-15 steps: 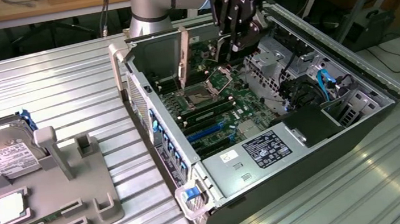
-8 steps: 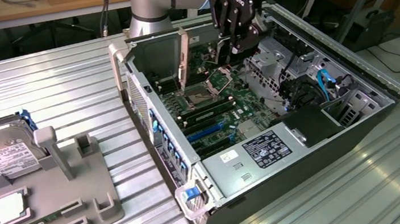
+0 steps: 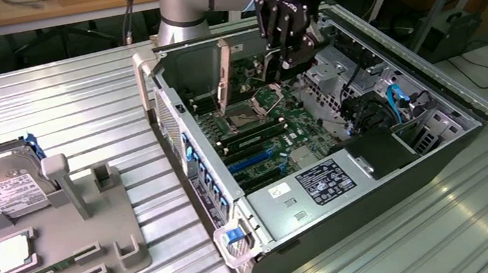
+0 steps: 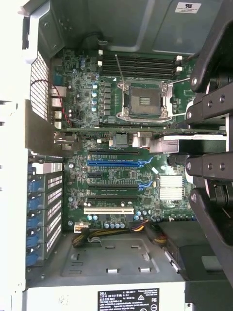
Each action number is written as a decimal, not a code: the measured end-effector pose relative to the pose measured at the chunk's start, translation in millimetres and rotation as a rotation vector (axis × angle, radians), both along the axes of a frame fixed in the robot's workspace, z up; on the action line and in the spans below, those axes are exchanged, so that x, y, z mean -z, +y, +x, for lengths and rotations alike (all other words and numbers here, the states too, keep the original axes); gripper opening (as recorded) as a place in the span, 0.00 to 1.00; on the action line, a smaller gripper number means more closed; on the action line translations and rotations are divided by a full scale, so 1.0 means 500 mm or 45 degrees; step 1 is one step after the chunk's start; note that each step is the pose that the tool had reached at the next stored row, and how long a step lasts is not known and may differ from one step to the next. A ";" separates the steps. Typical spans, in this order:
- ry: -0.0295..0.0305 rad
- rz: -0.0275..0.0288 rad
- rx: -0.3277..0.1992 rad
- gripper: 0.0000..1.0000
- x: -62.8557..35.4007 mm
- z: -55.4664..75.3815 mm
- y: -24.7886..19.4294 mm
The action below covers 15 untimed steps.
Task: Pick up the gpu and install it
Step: 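Insert the gpu into the slot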
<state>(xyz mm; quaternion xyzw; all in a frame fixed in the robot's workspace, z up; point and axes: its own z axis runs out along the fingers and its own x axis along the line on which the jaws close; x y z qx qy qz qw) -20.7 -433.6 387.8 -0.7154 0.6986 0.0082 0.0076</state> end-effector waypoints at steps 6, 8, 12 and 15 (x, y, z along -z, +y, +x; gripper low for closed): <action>0.0000 0.0000 0.000 0.28 0.009 0.000 0.0000; 0.0001 -0.0002 0.000 0.28 0.012 0.000 0.0000; 0.0000 -0.0001 0.000 0.28 0.016 0.000 0.0000; 0.0000 -0.0001 0.000 0.28 0.019 0.000 -0.0001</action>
